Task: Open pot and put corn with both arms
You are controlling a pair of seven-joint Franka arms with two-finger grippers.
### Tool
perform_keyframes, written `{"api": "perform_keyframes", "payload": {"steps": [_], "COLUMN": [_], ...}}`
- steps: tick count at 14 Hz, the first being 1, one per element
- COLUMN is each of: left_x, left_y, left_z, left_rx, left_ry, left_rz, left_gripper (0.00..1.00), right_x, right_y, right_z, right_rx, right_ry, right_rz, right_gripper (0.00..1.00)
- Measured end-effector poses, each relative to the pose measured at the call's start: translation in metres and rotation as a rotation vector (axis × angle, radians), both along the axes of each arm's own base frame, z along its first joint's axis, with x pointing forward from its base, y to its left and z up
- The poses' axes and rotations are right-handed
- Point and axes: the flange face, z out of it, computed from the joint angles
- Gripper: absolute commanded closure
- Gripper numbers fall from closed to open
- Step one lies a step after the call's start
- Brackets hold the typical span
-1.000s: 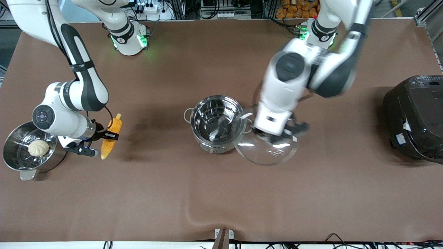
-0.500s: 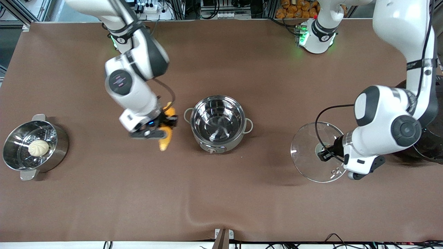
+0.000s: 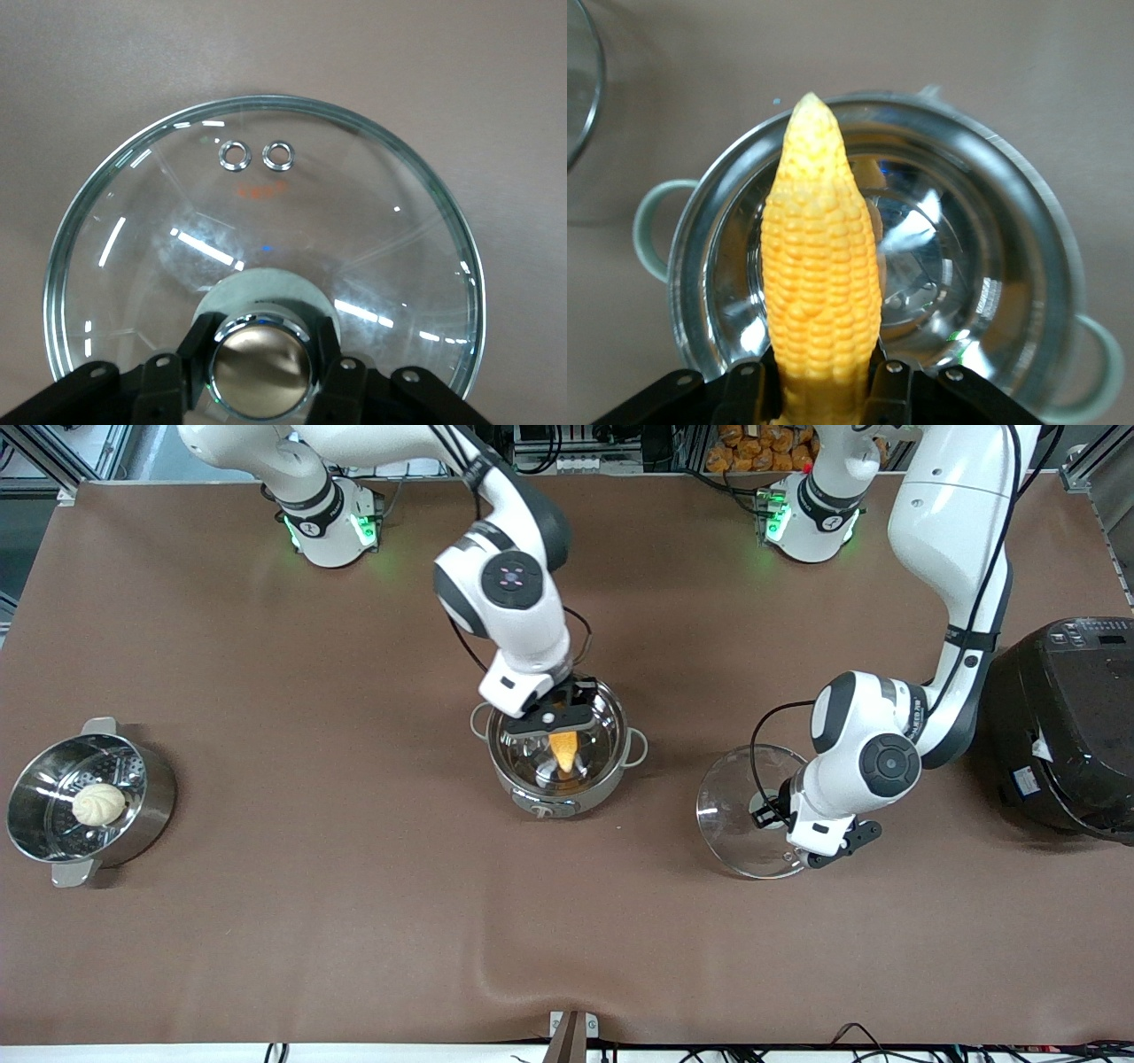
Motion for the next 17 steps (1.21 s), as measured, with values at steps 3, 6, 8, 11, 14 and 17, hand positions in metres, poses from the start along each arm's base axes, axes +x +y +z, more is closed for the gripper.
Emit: {"api": "perform_keyframes", "payload": {"steps": [3, 6, 8, 11, 14, 17], "left_x": [-0.001, 0.002, 0.004, 0.008, -0.008, -0.036], "left_y": [0.001, 0.0, 0.001, 0.007, 0.017, 0.034], "left_z": [-0.014, -0.008, 0.012, 0.087, 0.168, 0.236], "left_rx": [0.008, 0.006, 0.004, 0.014, 0.026, 0.04], "left_ry": [0.005, -0.007, -0.024, -0.096, -0.113, -0.088], "left_rz": [-0.004, -0.006, -0.005, -0.025, -0.111, -0.254], "left_gripper": [0.0, 0.0, 0.0, 0.0, 0.0, 0.0], "right_x": [0.012, 0.02, 0.024, 0.058, 0.115, 0.136], "right_y": [-0.005, -0.01, -0.013, -0.059, -0.177, -0.279], "right_z": [-0.021, -0.018, -0.012, 0.024, 0.098, 0.151], "right_rx": [-0.027, -0.028, -0.031, -0.048, -0.04, -0.052], "right_ry": [-0.001, -0.004, -0.006, -0.006, -0.015, -0.011], "right_rz": [-0.049, -0.103, -0.115, -0.207, -0.375, -0.398], "right_gripper": [0.0, 0.0, 0.0, 0.0, 0.0, 0.0]}}
